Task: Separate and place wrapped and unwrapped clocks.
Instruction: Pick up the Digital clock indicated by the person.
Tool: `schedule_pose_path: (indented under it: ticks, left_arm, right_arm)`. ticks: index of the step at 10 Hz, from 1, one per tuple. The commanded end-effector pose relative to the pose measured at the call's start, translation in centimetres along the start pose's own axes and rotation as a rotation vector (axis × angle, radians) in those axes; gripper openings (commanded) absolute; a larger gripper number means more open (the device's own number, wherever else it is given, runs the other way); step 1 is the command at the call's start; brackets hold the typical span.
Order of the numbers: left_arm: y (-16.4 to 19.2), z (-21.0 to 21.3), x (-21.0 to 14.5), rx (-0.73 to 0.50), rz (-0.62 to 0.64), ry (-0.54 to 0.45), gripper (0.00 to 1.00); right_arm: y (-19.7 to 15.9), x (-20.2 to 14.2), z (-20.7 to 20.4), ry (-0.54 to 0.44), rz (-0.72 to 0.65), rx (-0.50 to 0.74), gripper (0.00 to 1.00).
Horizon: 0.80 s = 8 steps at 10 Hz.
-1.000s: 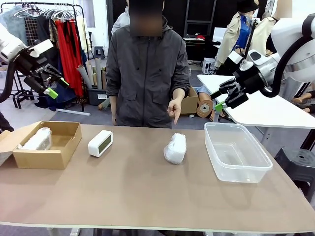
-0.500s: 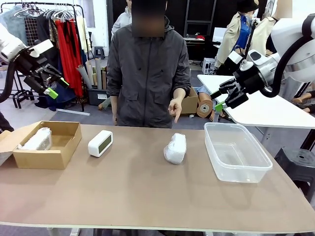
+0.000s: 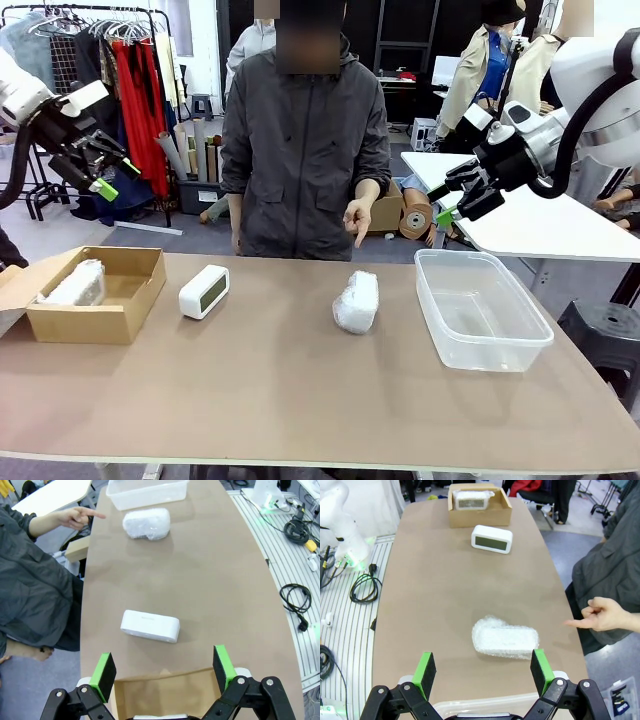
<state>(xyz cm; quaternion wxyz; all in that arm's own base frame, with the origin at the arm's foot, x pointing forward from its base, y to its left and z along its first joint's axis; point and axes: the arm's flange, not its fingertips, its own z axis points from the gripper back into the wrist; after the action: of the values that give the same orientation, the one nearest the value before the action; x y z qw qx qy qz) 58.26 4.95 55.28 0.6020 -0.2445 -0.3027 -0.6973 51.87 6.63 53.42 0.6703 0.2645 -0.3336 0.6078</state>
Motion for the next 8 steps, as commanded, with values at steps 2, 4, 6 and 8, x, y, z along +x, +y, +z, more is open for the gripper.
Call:
schedule_pose_path:
  ticks: [2,4,6,8]
  left_arm:
    - [-0.35,-0.13,0.15,0.004,-0.009,0.015,1.0]
    - [-0.35,-0.13,0.15,0.004,-0.009,0.015,1.0]
    - [-0.35,-0.13,0.15,0.004,-0.009,0.015,1.0]
    - [-0.35,-0.13,0.15,0.004,-0.009,0.015,1.0]
  right_arm:
    - [-0.04,0.12,0.14,0.002,0.003,0.001,1.0]
    - [-0.04,0.12,0.14,0.002,0.003,0.001,1.0]
    - [-0.04,0.12,0.14,0.002,0.003,0.001,1.0]
    - [-0.04,0.12,0.14,0.002,0.003,0.001,1.0]
